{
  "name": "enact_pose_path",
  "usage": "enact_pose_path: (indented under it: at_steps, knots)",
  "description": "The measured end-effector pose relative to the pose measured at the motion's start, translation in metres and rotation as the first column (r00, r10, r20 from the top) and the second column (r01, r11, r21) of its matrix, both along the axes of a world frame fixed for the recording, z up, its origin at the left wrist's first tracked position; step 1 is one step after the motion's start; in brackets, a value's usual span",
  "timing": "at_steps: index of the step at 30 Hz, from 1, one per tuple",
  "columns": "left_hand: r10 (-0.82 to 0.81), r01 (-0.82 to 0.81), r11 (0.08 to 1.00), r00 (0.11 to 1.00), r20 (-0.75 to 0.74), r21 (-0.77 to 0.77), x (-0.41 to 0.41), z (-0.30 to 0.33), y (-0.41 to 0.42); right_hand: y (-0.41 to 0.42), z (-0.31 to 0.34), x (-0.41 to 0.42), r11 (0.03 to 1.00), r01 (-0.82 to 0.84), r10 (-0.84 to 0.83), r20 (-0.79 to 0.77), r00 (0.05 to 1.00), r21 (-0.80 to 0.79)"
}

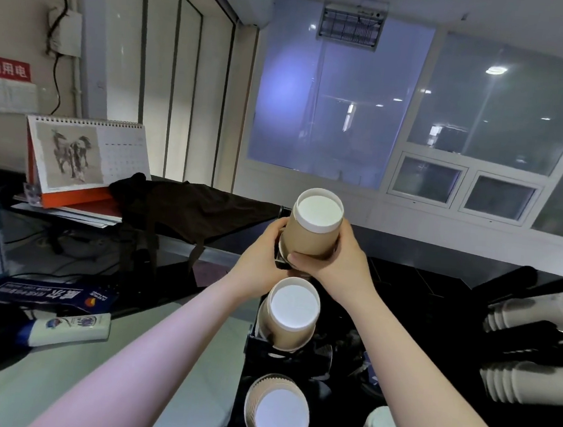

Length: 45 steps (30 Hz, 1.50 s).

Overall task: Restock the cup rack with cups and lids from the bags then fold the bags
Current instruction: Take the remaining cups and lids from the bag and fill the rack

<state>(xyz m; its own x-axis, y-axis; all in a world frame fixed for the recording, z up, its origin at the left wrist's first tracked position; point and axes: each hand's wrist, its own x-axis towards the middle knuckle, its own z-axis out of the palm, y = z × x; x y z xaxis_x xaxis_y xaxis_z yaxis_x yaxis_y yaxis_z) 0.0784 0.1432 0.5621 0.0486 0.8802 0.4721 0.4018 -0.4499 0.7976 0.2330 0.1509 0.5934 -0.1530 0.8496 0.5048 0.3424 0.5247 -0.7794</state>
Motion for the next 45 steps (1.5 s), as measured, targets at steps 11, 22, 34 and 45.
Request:
enact_pose_path:
  at_steps: [11, 22, 34, 45]
  knots:
    - [0.125, -0.127, 0.992, 0.983, -0.133, -0.005, 0.000, 0.000, 0.000, 0.003, -0.006, -0.009, 0.981, 0.166, -0.174, 0.077, 0.982, 0.098]
    - [0.198, -0.182, 0.978, 0.962, -0.189, 0.098, 0.000, 0.005, -0.005, 0.006, 0.000, 0.001, 0.994, 0.071, -0.076, 0.054, 0.996, 0.080]
    - [0.092, -0.078, 0.992, 0.984, -0.153, 0.095, -0.002, 0.016, -0.012, -0.012, 0.018, -0.002, 0.996, -0.027, 0.037, -0.113, 0.993, 0.086]
    - [-0.102, 0.071, 0.973, 0.986, 0.133, 0.220, -0.020, 0.019, -0.079, -0.101, 0.012, 0.019, 0.966, -0.192, 0.200, -0.028, 0.979, 0.174]
